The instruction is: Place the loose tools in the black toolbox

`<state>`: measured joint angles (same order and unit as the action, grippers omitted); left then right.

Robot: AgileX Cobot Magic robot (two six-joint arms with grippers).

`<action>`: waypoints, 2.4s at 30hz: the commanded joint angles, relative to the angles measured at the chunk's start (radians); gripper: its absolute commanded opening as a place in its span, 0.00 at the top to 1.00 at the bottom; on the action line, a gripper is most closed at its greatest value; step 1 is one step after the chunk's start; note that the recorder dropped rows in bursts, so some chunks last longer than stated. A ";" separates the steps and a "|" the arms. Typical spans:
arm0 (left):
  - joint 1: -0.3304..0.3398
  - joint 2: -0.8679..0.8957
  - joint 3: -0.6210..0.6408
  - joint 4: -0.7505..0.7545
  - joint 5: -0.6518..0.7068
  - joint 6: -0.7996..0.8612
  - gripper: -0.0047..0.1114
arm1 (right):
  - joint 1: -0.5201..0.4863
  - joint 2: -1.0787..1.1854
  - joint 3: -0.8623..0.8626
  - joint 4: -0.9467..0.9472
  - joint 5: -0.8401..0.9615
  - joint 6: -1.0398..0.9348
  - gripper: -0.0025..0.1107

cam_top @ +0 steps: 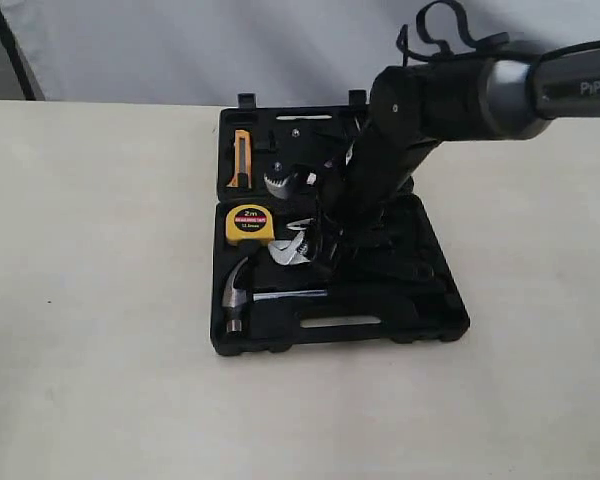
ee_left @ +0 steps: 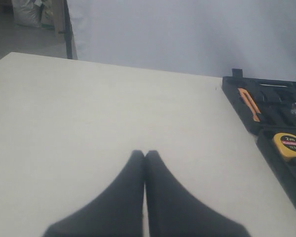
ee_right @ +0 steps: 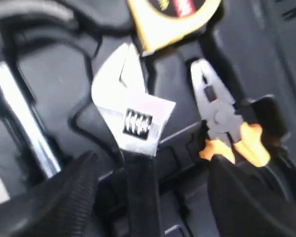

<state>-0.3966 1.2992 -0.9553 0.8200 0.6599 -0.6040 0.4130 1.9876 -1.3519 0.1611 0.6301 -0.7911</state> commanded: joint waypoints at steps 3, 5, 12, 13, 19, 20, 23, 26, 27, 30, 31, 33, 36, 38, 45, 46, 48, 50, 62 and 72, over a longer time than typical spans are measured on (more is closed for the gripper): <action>0.003 -0.008 0.009 -0.014 -0.017 -0.010 0.95 | -0.002 -0.120 0.003 0.114 0.066 0.051 0.72; 0.003 -0.008 0.009 -0.014 -0.017 -0.010 0.95 | -0.002 -0.130 0.003 0.144 0.121 0.051 0.91; 0.003 -0.008 0.009 -0.014 -0.017 -0.010 0.95 | 0.029 -0.120 0.026 0.145 0.303 0.090 0.98; 0.003 -0.008 0.009 -0.014 -0.017 -0.010 0.95 | 0.039 -0.122 0.038 0.124 0.306 0.101 0.98; 0.003 -0.008 0.009 -0.014 -0.017 -0.010 0.95 | 0.124 -0.122 0.149 -0.138 0.260 0.295 0.98; 0.003 -0.008 0.009 -0.014 -0.017 -0.010 0.95 | 0.129 -0.122 0.163 -0.170 0.242 0.325 0.98; 0.003 -0.008 0.009 -0.014 -0.017 -0.010 0.95 | 0.124 -0.122 0.169 -0.201 0.215 0.403 0.98; 0.003 -0.008 0.009 -0.014 -0.017 -0.010 0.95 | 0.102 -0.122 0.169 -0.235 0.189 0.498 0.98; 0.003 -0.008 0.009 -0.014 -0.017 -0.010 0.95 | 0.099 -0.120 0.169 -0.243 0.184 0.533 0.98; 0.003 -0.008 0.009 -0.014 -0.017 -0.010 0.95 | 0.092 -0.118 0.176 -0.264 0.150 0.584 0.98; 0.003 -0.008 0.009 -0.014 -0.017 -0.010 0.95 | 0.092 -0.116 0.181 -0.264 0.136 0.584 0.98; 0.003 -0.008 0.009 -0.014 -0.017 -0.010 0.95 | 0.105 -0.109 0.183 -0.248 0.137 0.584 0.98; 0.003 -0.008 0.009 -0.014 -0.017 -0.010 0.95 | 0.135 -0.090 0.185 -0.238 0.156 0.584 0.98; 0.003 -0.008 0.009 -0.014 -0.017 -0.010 0.95 | 0.151 -0.073 0.190 -0.234 0.156 0.582 0.98; 0.003 -0.008 0.009 -0.014 -0.017 -0.010 0.95 | 0.218 0.011 0.202 -0.232 0.096 0.557 0.98; 0.003 -0.008 0.009 -0.014 -0.017 -0.010 0.95 | 0.227 0.019 0.202 -0.230 0.085 0.549 0.98; 0.003 -0.008 0.009 -0.014 -0.017 -0.010 0.95 | 0.251 0.032 0.202 -0.209 0.078 0.503 0.98; 0.003 -0.008 0.009 -0.014 -0.017 -0.010 0.95 | 0.275 0.039 0.202 -0.170 0.078 0.440 0.98; 0.003 -0.008 0.009 -0.014 -0.017 -0.010 0.95 | 0.370 0.039 0.202 -0.070 0.059 0.313 0.98; 0.003 -0.008 0.009 -0.014 -0.017 -0.010 0.95 | 0.290 -0.137 0.144 -0.064 0.083 0.323 0.98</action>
<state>-0.3966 1.2992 -0.9553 0.8200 0.6599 -0.6040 0.7496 1.9297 -1.1839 0.0933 0.7072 -0.4684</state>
